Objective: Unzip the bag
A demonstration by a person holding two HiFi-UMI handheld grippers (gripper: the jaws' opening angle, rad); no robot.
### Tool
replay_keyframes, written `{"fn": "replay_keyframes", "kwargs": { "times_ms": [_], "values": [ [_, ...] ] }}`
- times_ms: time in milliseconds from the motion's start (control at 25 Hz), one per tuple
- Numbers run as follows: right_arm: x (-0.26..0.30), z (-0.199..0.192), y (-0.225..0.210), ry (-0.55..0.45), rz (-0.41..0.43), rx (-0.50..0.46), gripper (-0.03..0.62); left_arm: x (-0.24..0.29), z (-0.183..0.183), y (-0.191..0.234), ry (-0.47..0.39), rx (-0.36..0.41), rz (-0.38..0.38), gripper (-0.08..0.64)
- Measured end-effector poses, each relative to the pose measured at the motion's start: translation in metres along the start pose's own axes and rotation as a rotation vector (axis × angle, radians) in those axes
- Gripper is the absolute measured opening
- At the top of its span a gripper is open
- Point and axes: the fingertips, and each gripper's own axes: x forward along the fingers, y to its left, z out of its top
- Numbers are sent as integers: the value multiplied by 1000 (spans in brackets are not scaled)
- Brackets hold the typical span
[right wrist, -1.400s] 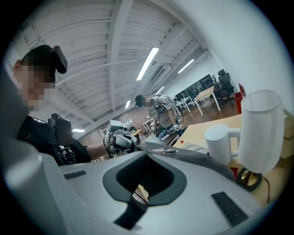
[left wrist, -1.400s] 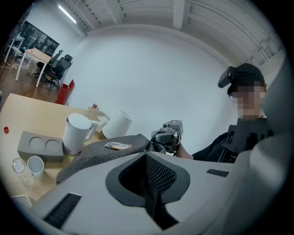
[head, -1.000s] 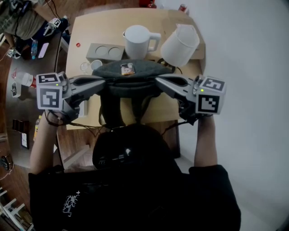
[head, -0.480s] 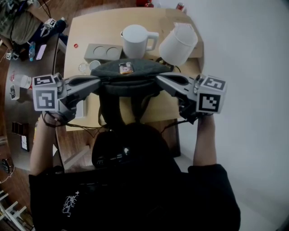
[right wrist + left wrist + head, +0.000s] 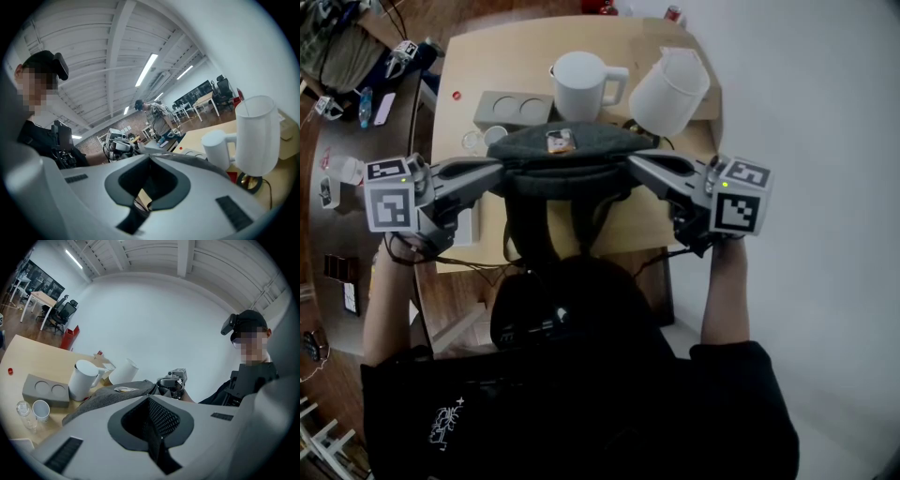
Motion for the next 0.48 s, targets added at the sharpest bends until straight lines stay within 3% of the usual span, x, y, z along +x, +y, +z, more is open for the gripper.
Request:
{"fn": "replay_keyframes", "kwargs": {
  "times_ms": [480],
  "values": [
    [-2,3,-3,-10,-8,3,9,-7,3,3,-18,4,16,3]
  ]
}}
